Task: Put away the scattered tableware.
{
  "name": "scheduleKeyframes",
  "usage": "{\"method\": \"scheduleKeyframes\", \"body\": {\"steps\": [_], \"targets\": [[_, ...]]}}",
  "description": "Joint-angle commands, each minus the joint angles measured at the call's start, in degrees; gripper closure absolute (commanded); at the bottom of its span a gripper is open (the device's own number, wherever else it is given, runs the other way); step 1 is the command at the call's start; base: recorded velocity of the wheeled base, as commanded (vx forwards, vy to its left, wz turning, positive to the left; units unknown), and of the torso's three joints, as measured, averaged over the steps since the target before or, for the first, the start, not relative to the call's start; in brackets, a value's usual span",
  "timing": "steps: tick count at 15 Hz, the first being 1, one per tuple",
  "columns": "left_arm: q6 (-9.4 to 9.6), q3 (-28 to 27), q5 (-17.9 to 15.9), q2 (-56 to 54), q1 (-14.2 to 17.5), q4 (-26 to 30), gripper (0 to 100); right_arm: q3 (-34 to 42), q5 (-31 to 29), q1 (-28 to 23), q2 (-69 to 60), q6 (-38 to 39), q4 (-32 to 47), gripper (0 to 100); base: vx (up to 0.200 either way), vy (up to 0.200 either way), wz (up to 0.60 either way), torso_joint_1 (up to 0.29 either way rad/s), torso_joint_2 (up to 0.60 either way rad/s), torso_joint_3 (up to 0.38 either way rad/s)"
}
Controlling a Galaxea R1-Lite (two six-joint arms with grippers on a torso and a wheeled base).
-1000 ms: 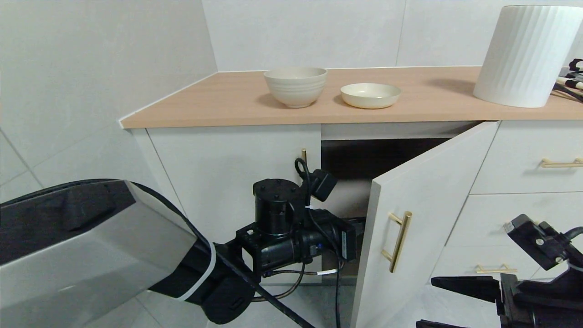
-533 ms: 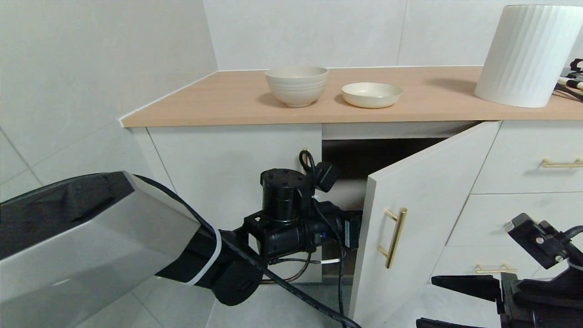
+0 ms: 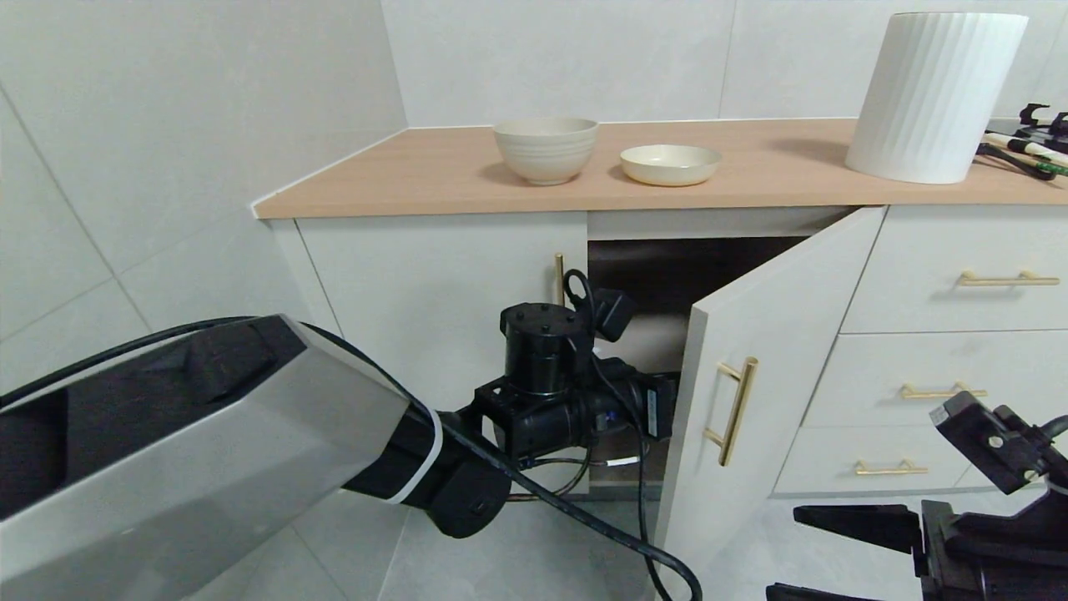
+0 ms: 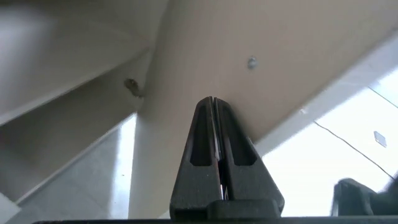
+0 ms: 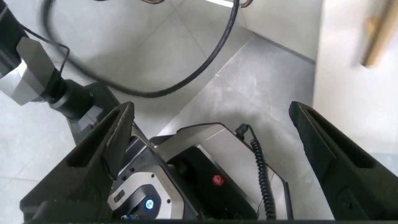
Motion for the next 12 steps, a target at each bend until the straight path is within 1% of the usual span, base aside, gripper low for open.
{"method": "scheduleKeyframes", "body": {"steps": [1, 3, 5, 8, 9, 11, 12], "targets": [[-0.03, -0.18, 0.08, 0.35, -0.47, -0.03, 100, -0.01, 0.02, 0.15, -0.45, 0.02, -0.03, 0, 0.000, 0.000, 0.00, 0.000, 0.00, 0.000], [0.06, -0.18, 0.34, 0.18, -0.82, 0.06, 100, -0.10, 0.02, 0.06, -0.54, 0.02, -0.03, 0, 0.000, 0.000, 0.00, 0.000, 0.00, 0.000], [0.06, -0.88, 0.34, 0.18, -0.91, 1.99, 100, -0.01, 0.02, 0.15, -0.54, 0.02, -0.03, 0, 0.000, 0.000, 0.00, 0.000, 0.00, 0.000], [0.06, -3.43, 0.43, 1.23, -0.82, 3.23, 100, -0.01, 0.02, 0.06, -0.54, 0.02, -0.03, 0, -0.200, 0.000, 0.00, 0.010, 0.00, 0.001], [0.06, -5.01, 0.43, 2.02, -0.82, 3.49, 100, -0.01, 0.02, 0.06, -0.54, 0.02, -0.03, 0, 0.000, 0.000, 0.00, 0.000, 0.00, 0.000], [0.06, -8.18, 1.75, 3.69, -0.82, 4.72, 100, -0.01, 0.02, 0.06, -0.62, 0.02, -0.03, 0, 0.000, 0.000, 0.00, 0.000, 0.00, 0.000], [0.06, -9.94, 3.51, 4.48, -0.82, 5.86, 100, -0.01, 0.02, 0.06, -1.06, 0.02, -0.03, 0, 0.000, 0.000, 0.00, 0.000, 0.00, 0.000]]}}
